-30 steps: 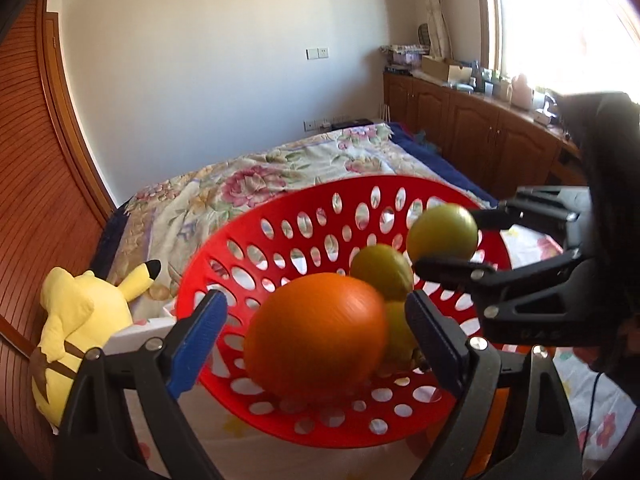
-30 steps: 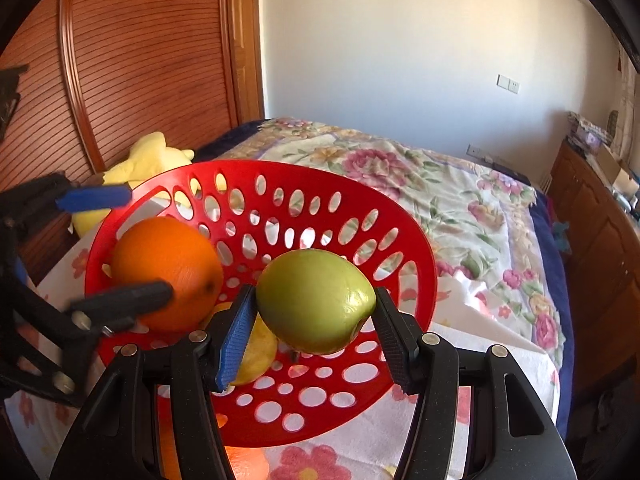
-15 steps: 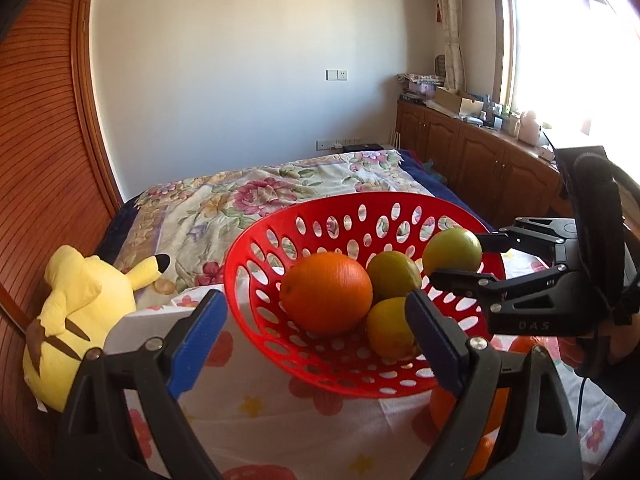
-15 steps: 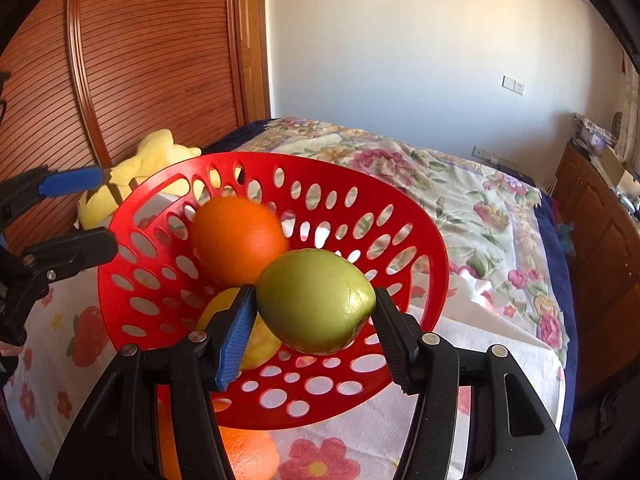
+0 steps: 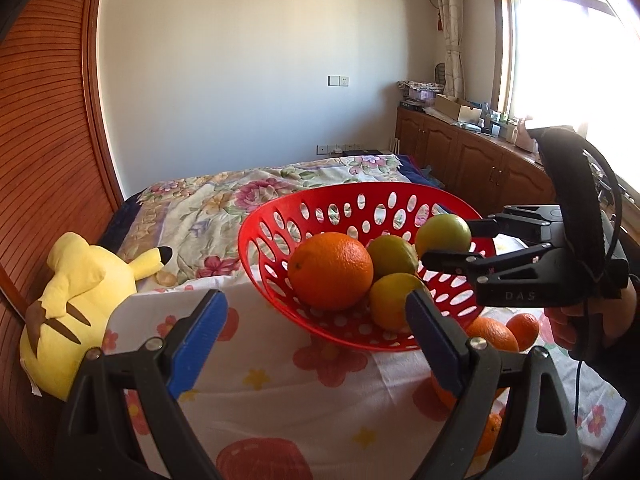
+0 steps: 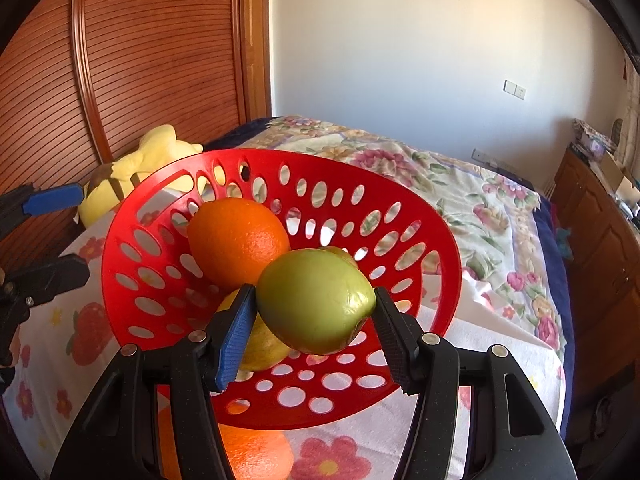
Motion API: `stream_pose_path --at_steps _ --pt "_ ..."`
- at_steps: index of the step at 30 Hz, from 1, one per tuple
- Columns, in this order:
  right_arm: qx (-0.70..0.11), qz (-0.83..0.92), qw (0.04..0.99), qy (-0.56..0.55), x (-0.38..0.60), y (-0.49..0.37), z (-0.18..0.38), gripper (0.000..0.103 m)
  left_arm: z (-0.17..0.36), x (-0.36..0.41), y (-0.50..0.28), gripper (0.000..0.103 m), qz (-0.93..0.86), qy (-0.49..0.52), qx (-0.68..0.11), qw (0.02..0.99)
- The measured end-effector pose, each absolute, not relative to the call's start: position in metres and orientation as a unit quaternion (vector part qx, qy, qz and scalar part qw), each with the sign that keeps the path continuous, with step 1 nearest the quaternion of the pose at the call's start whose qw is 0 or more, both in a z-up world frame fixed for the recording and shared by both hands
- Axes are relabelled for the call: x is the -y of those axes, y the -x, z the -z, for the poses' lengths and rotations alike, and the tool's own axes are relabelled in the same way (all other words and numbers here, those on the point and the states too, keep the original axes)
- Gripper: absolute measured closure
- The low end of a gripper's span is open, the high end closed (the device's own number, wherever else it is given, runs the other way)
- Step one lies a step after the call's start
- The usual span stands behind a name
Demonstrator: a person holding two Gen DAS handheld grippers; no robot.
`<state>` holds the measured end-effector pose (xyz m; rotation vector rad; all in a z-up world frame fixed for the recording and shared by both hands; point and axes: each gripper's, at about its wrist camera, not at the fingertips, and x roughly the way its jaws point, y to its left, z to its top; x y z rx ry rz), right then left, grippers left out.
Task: Organize fruits
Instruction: 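Open both tools to drop the orange and apple into the basket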
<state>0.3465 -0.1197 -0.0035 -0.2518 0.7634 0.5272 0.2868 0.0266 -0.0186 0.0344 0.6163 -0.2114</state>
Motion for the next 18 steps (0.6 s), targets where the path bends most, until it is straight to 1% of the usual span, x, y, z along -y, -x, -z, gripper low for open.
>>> stream_pose_path --at_steps 6,8,18 --pt "-0.362 -0.257 0.888 0.123 0.115 -0.342 0.004 0.043 0.02 -0.023 -0.28 0.012 0.108 -0.024 -0.307 0.945" --pt "-0.349 -0.26 0.893 0.116 0.116 -0.339 -0.001 0.038 0.02 -0.021 -0.278 0.012 0.108 -0.027 -0.308 0.945" --pt "-0.338 -0.265 0.899 0.093 0.138 -0.312 -0.019 0.038 0.021 -0.007 -0.257 0.012 0.114 -0.038 -0.302 0.946"
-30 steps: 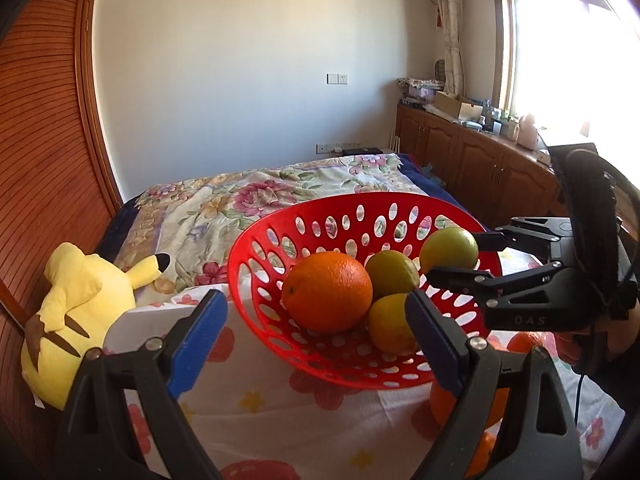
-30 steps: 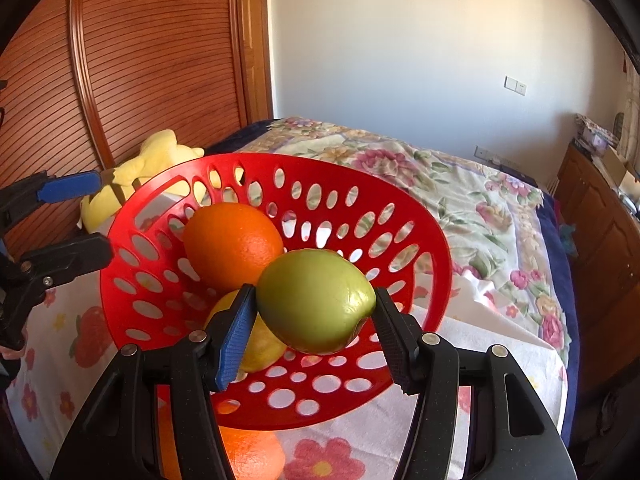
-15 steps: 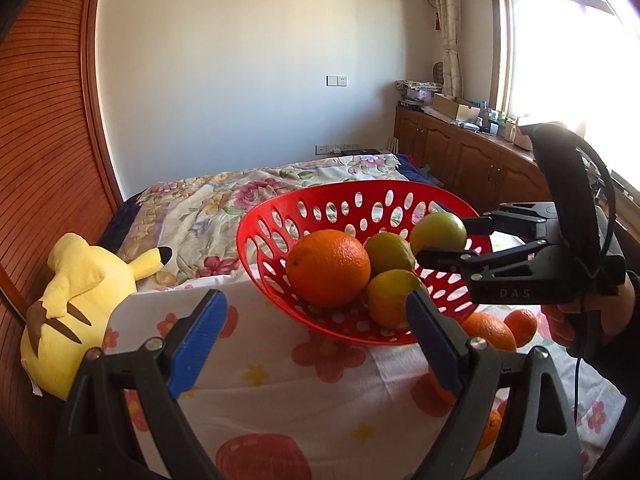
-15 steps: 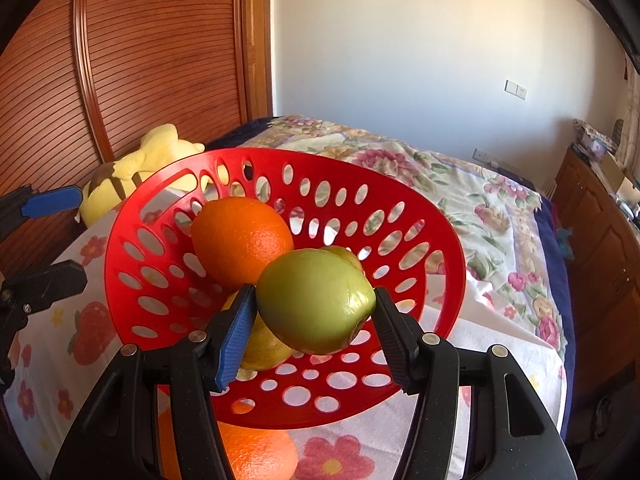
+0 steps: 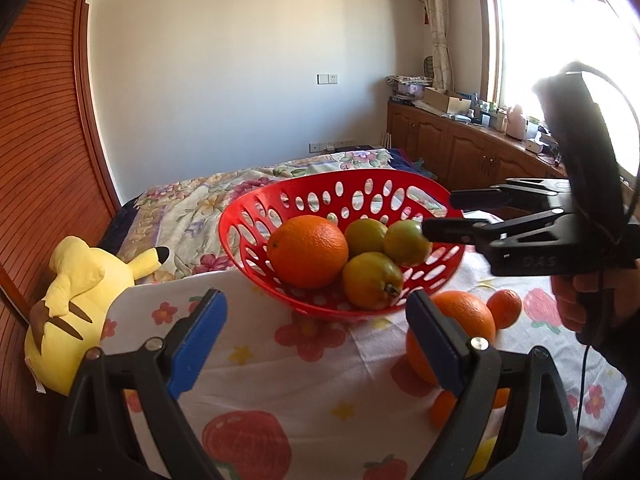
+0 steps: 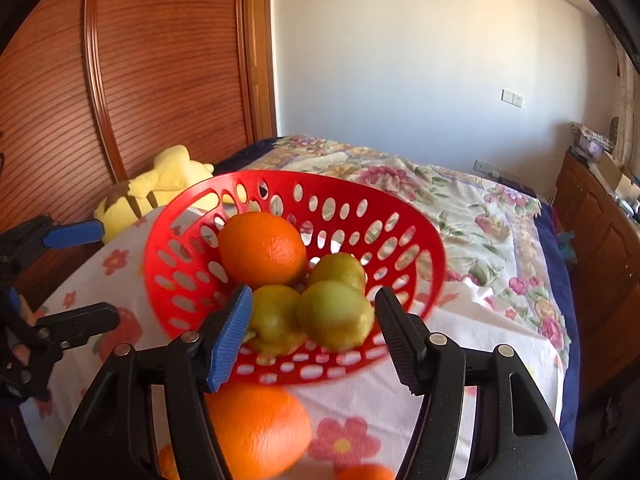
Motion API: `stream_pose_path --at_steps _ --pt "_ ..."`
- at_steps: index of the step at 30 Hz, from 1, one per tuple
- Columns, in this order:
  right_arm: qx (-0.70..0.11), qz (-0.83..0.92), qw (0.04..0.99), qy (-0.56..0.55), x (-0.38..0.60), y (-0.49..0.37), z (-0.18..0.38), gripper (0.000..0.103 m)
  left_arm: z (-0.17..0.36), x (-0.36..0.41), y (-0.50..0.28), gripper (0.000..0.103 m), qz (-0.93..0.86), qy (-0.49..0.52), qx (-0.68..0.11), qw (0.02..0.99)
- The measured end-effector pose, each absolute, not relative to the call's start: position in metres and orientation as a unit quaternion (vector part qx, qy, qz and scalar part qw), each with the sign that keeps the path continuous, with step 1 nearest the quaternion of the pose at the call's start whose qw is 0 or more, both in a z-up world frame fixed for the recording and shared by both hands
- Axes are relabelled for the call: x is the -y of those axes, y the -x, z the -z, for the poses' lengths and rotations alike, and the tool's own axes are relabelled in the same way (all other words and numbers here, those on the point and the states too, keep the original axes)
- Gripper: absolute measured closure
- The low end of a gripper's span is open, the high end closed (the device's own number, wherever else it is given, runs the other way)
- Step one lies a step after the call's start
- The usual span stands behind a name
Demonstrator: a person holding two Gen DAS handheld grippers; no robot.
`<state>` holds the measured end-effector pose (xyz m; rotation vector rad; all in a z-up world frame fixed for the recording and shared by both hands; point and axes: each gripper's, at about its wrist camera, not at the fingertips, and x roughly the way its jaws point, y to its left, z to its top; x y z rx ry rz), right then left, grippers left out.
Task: Organize fruits
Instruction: 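Open both tools to drop the orange and apple into the basket, then grasp a small tangerine on the cloth with the right tool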
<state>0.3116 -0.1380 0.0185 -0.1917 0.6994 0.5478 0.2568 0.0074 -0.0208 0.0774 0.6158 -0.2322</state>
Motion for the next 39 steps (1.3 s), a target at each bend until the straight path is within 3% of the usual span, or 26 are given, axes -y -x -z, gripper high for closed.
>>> stream_pose_path --at_steps 20,39 --pt "-0.354 -0.229 0.904 0.068 0.197 -0.199 -0.001 0.038 0.044 0.032 -0.184 0.012 0.162 -0.031 -0.316 0.934" --pt "-0.356 -0.23 0.904 0.048 0.191 -0.135 0.021 0.041 0.078 0.054 -0.126 0.012 0.174 -0.011 -0.316 0.933"
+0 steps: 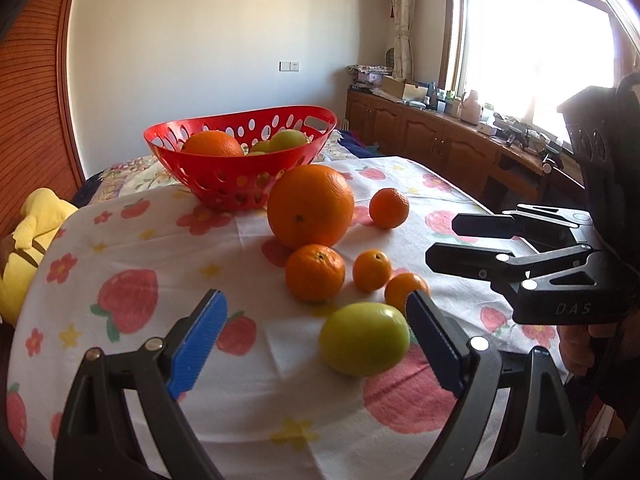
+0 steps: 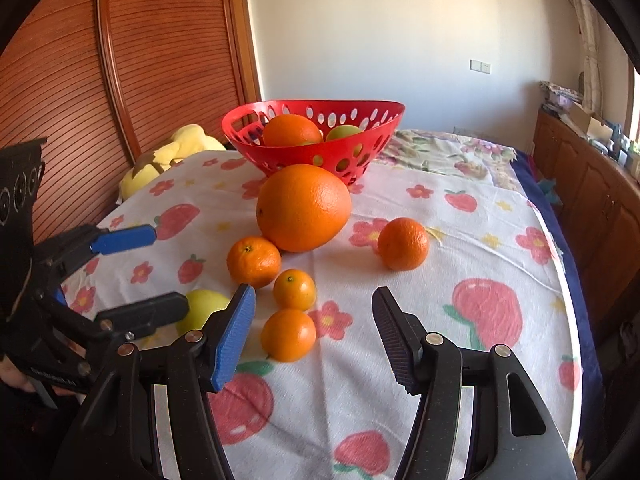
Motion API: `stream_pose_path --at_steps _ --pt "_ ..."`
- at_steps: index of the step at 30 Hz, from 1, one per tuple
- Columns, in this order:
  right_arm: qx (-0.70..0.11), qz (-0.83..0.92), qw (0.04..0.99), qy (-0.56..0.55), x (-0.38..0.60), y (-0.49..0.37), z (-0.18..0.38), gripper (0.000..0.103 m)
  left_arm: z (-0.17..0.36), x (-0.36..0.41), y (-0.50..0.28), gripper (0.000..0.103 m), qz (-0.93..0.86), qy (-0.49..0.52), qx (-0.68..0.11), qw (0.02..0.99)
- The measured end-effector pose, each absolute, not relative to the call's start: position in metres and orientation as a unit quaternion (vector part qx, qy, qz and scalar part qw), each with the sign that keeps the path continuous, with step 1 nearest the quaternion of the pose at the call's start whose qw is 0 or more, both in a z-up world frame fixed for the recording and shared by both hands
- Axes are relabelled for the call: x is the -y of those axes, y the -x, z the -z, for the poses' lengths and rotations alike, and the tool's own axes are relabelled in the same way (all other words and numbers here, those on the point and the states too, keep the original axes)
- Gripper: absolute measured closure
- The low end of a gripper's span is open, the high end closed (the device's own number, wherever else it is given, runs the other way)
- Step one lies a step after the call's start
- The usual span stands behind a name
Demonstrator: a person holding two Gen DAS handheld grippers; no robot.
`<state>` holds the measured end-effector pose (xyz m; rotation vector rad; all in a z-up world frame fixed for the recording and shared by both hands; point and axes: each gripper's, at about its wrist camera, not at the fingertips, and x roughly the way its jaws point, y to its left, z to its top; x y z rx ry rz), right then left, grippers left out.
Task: Organize fruits
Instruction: 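Grasp a small tangerine on the cloth with the right tool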
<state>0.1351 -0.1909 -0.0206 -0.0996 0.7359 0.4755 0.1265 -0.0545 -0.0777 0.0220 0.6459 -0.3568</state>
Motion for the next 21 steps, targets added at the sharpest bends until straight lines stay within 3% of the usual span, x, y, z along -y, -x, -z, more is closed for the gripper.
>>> stream_pose_path --at_steps 21 --pt "-0.391 -0.237 0.889 0.034 0.183 -0.137 0.051 0.047 0.088 0.05 -0.121 0.012 0.163 -0.008 -0.314 0.935"
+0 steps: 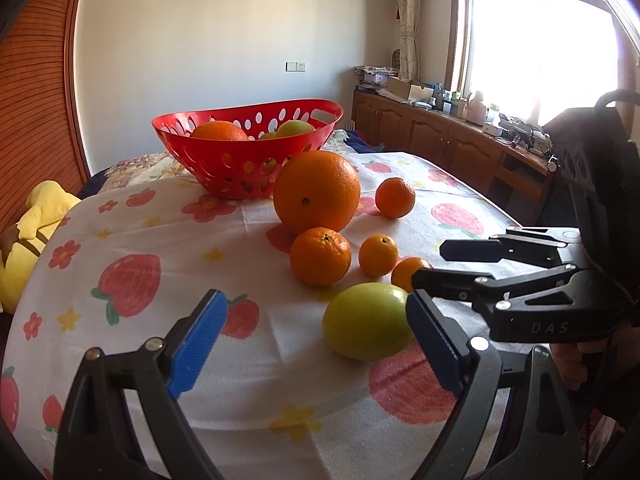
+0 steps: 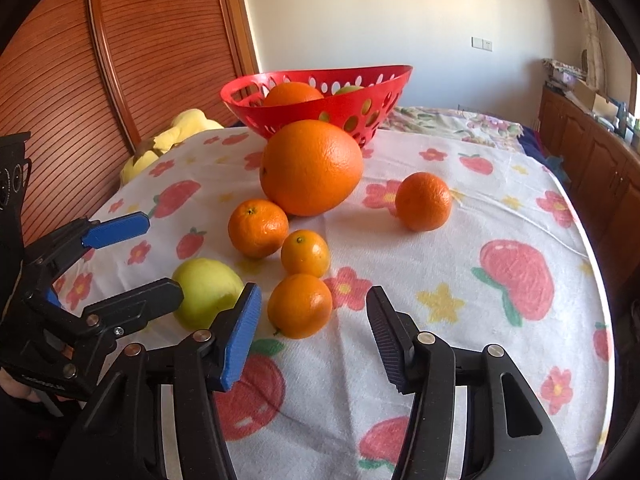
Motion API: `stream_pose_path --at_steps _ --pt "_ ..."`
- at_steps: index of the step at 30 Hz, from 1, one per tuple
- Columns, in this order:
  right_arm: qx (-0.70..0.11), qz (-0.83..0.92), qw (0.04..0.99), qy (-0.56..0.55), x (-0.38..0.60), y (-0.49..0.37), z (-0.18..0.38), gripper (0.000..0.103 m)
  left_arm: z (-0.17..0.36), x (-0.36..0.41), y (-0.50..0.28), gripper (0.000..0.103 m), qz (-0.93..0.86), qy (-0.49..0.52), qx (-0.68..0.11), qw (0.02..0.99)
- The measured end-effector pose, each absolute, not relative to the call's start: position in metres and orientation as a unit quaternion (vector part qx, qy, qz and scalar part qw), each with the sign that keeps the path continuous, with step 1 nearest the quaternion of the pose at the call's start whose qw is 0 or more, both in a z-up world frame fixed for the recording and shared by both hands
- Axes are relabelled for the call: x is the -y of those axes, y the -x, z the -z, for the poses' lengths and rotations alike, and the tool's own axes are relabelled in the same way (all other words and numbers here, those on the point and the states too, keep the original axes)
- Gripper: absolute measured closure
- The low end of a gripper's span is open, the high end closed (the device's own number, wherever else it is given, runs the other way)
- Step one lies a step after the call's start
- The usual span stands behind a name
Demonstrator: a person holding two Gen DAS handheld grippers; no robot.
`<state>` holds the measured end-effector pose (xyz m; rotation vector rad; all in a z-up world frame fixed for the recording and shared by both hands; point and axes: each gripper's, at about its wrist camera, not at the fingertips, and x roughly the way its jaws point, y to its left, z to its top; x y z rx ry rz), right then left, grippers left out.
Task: Organize fruits
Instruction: 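Grasp a small tangerine on the cloth with the right tool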
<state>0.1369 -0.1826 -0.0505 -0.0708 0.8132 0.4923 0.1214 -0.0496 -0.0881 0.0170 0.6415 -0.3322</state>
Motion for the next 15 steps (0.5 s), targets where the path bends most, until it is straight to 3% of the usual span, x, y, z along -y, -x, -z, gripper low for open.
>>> stream_pose_path --at_steps 6,15 --pt "-0.412 -0.237 0.878 0.052 0.171 -0.141 0.06 0.048 0.09 0.048 -0.123 0.012 0.163 -0.001 -0.32 0.933" --pt "-0.424 -0.242 0.871 0.058 0.166 -0.145 0.066 0.066 0.09 0.05 -0.123 0.012 0.164 -0.001 -0.321 0.933"
